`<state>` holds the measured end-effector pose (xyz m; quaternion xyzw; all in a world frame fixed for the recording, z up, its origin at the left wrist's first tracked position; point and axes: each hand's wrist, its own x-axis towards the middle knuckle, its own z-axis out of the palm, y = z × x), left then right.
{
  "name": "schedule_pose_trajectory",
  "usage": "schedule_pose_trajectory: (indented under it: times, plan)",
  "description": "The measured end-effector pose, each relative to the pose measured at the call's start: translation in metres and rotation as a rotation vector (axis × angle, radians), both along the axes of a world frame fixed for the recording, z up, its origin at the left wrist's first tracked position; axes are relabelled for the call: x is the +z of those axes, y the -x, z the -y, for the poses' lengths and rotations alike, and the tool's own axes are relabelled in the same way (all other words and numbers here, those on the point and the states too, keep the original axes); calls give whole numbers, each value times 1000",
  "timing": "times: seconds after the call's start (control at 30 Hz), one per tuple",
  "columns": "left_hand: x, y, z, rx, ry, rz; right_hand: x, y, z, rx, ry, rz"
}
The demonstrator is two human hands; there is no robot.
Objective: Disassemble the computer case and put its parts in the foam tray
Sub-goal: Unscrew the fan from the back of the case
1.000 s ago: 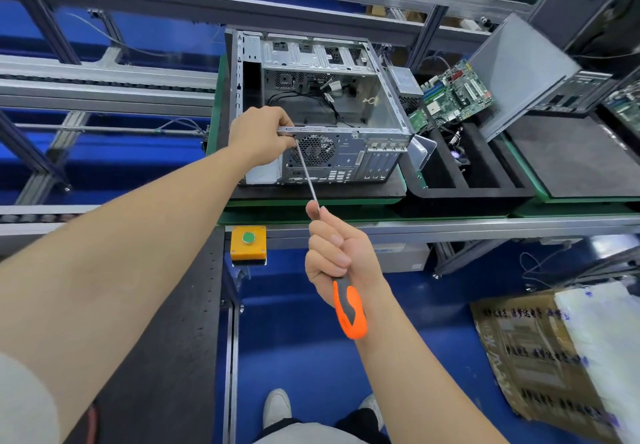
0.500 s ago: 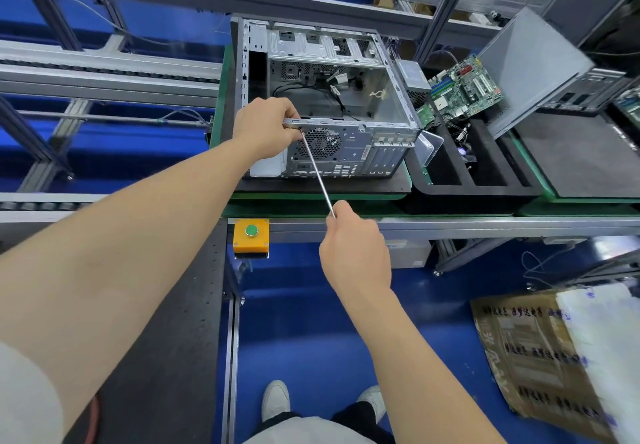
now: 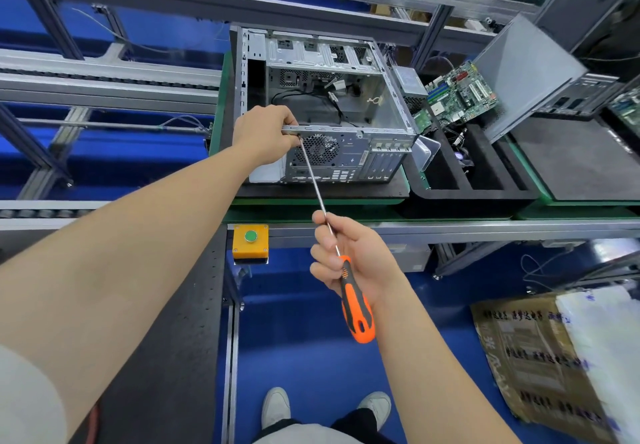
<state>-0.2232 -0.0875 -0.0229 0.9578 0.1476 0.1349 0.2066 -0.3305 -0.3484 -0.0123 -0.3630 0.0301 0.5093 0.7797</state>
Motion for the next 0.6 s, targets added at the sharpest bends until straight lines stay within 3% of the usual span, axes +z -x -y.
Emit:
schedule_pose_trajectory:
  times: [0.1,0.2,0.4,0.6]
  plan:
    - [0,0,0,-2,2,-8,2,6,-1,-29,-371,-288]
    - [1,1,0,-2,5,-12,3,7,-6,-97,-392,-325]
    - [4,2,0,-10,21,-26,6,11,-10,-130,129,175]
    - [6,3,0,-20,28,-27,14,15,-13,19,877,914]
